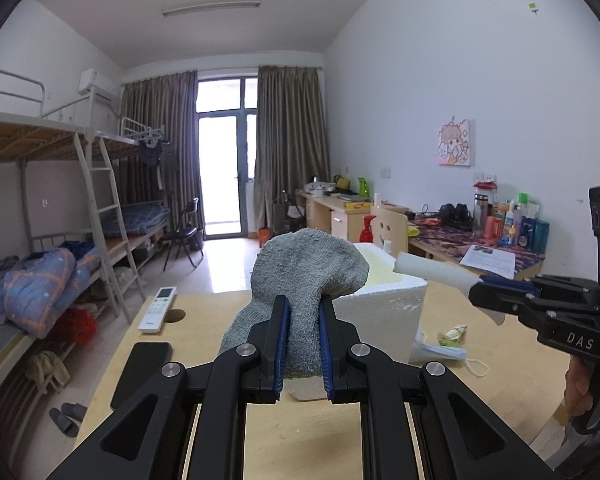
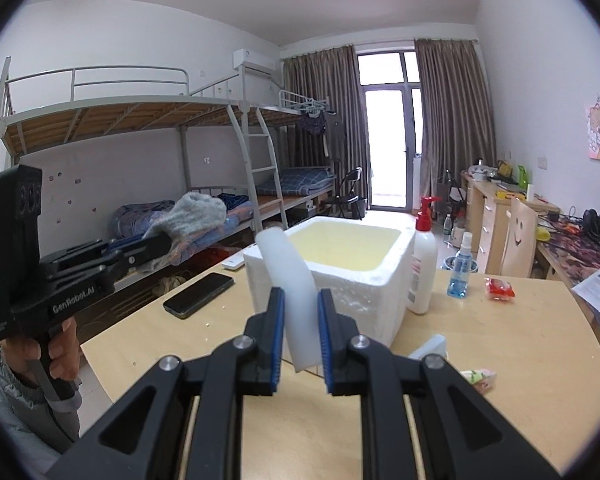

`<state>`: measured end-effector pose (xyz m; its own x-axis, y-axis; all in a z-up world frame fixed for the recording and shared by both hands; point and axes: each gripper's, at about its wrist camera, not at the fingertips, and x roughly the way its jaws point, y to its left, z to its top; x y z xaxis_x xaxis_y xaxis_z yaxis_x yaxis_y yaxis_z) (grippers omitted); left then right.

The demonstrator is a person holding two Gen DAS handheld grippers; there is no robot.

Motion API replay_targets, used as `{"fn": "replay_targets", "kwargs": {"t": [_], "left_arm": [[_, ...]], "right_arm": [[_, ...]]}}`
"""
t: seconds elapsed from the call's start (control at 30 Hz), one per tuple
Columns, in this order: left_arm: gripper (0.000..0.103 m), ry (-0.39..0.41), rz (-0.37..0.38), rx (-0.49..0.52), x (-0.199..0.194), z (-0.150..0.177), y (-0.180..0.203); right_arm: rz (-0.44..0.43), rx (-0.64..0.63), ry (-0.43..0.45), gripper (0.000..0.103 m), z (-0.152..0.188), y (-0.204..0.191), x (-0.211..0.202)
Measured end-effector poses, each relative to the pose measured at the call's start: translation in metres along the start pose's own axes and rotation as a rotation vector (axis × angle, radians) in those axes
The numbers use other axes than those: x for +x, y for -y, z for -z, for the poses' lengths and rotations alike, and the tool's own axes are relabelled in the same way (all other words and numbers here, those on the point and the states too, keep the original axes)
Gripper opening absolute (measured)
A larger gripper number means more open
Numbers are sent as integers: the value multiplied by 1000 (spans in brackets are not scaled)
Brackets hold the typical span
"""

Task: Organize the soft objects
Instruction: 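Carry the grey cloth and foam tube in both tools over the foam box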

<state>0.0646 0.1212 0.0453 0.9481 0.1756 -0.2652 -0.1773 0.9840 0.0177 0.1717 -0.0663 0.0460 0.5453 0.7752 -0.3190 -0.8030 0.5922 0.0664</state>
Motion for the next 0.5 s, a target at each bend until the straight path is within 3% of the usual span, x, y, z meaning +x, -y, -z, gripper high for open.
{"fn": "replay_targets", "kwargs": {"t": [0.5], "left_arm": [[15, 5, 5, 1, 24, -25, -16]], "right_arm": [[31, -33, -48, 19, -27, 2, 33]]}}
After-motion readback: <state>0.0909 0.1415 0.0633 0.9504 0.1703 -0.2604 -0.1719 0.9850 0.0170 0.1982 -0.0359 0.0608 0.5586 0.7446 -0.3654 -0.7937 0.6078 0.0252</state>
